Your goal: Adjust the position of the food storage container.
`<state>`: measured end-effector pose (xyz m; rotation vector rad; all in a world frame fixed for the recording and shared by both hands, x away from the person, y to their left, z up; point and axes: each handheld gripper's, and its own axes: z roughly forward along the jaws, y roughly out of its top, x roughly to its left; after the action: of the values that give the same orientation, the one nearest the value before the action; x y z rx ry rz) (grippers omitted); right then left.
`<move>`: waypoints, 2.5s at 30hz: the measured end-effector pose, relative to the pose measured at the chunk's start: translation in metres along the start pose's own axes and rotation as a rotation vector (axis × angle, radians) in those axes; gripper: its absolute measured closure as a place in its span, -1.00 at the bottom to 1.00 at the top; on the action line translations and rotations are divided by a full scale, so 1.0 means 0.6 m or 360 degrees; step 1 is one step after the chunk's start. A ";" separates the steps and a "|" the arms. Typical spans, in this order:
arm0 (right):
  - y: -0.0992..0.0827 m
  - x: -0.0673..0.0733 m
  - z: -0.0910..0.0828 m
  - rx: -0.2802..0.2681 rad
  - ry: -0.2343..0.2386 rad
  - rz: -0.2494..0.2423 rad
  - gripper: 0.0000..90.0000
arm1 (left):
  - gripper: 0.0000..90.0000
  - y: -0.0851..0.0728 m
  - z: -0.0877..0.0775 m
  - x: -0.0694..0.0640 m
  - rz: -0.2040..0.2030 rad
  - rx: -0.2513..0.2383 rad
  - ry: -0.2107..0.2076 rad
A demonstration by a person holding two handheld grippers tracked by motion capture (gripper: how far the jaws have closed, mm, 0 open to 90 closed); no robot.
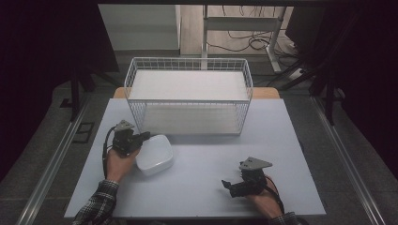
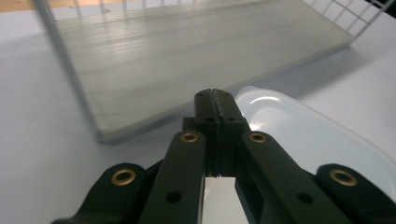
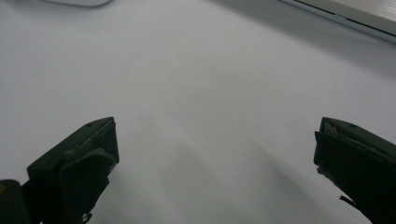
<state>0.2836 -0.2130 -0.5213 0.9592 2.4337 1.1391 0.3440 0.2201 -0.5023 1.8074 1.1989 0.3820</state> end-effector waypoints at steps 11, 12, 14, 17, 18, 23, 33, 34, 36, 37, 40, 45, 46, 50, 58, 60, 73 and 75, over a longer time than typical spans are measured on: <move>0.000 -0.001 -0.003 -0.0005 0.0004 0.0002 -1.00 | 1.00 -0.003 -0.014 -0.022 0.0076 -0.0055 0.0017; 0.000 -0.002 -0.003 -0.0001 0.0004 0.0004 -1.00 | 1.00 -0.004 -0.018 -0.019 0.0068 -0.0059 0.0029; 0.000 -0.002 -0.002 0.0004 0.0005 0.0004 -1.00 | 1.00 -0.007 -0.025 -0.007 0.0026 -0.0065 0.0064; -0.001 -0.001 0.000 0.0013 0.0008 0.0003 -1.00 | 1.00 -0.001 -0.018 0.009 -0.0025 -0.0048 0.0090; -0.001 0.000 0.003 0.0019 0.0008 -0.0007 -1.00 | 1.00 0.001 -0.012 0.011 -0.0035 -0.0028 0.0089; 0.000 0.001 0.004 0.0023 0.0008 -0.0013 -1.00 | 1.00 0.004 0.015 0.002 0.0003 0.0059 0.0100; 0.000 0.000 0.002 0.0022 0.0007 -0.0015 -1.00 | 1.00 0.004 0.026 -0.060 0.0139 0.0133 -0.0021; 0.000 0.000 0.002 0.0021 0.0007 -0.0015 -1.00 | 1.00 0.004 0.027 -0.069 0.0174 0.0138 -0.0030; 0.000 0.000 0.001 0.0018 0.0009 -0.0013 -1.00 | 1.00 0.004 0.024 -0.075 0.0195 0.0111 -0.0031; 0.000 -0.001 0.000 0.0018 0.0009 -0.0019 -1.00 | 1.00 0.004 0.020 -0.075 0.0182 0.0083 -0.0033; 0.000 0.000 -0.001 0.0008 0.0010 -0.0013 -1.00 | 1.00 0.004 -0.004 -0.068 0.0155 0.0001 -0.0002; 0.000 0.001 -0.002 -0.0014 0.0014 -0.0017 -1.00 | 1.00 -0.025 -0.052 -0.049 0.0074 -0.0058 0.0062; 0.000 0.001 -0.002 -0.0015 0.0014 -0.0020 -1.00 | 1.00 -0.032 -0.060 -0.045 0.0050 -0.0059 0.0072; 0.001 0.002 -0.003 -0.0049 0.0006 -0.0014 -1.00 | 1.00 -0.064 -0.080 -0.038 -0.0012 -0.0014 0.0101; 0.004 0.001 -0.009 -0.0108 0.0022 0.0019 -0.99 | 1.00 -0.096 -0.074 -0.052 -0.0030 0.0181 0.0078; 0.006 0.003 -0.008 -0.0115 0.0009 0.0028 -0.99 | 1.00 -0.096 -0.069 -0.053 -0.0034 0.0200 0.0049; 0.038 0.003 -0.002 -0.0060 -0.0014 0.0138 -0.37 | 1.00 -0.078 -0.017 -0.094 -0.0021 0.0238 -0.0131; 0.042 -0.002 -0.002 -0.0041 0.0021 0.0142 -0.05 | 1.00 -0.077 -0.012 -0.100 -0.0016 0.0245 -0.0152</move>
<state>0.2953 -0.2026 -0.5015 1.0653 2.4021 1.2067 0.2844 0.1783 -0.5232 1.9281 1.1975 0.1995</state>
